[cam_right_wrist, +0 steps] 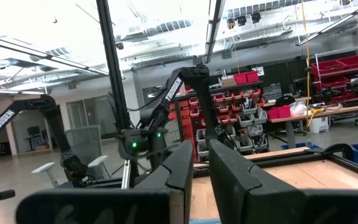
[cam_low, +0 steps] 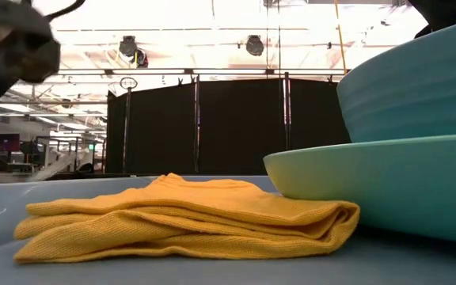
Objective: Set up tray
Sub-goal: Put the orange fork on top of the yellow table napkin
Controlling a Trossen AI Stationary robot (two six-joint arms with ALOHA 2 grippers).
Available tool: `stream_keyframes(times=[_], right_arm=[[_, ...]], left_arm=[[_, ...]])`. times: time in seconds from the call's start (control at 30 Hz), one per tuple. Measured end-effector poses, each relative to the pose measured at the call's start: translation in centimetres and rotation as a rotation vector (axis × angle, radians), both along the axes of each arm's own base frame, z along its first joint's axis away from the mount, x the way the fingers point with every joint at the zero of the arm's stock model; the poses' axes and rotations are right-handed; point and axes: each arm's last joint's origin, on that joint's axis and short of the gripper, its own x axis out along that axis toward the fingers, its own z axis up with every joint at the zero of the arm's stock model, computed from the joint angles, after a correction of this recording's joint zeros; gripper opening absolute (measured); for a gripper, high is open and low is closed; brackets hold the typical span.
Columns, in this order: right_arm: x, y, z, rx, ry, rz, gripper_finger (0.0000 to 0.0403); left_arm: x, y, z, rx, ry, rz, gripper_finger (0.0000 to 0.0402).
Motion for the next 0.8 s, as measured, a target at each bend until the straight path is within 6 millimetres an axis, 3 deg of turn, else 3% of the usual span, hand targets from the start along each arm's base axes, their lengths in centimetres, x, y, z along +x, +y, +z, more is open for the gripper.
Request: stream_keyframes(times=[0.27,0.67,0.8], right_arm=[[0.0,0.0,0.0,0.0,0.0,0.0,0.0043],[0.0,0.0,0.0,0.001,-0.001,0.0,0.0043],[0.0,0.0,0.0,0.0,0.0,0.0,0.0043]], left_arm=[[0.9,2.1,3.6,-0.03,-0.172,0.085,0.0009],[6.5,5.8,5.3,-0.14,-0.458,0.127,0.0009],[7.7,6.4,4.4,-0.165,-0.46,0.146,0.001]])
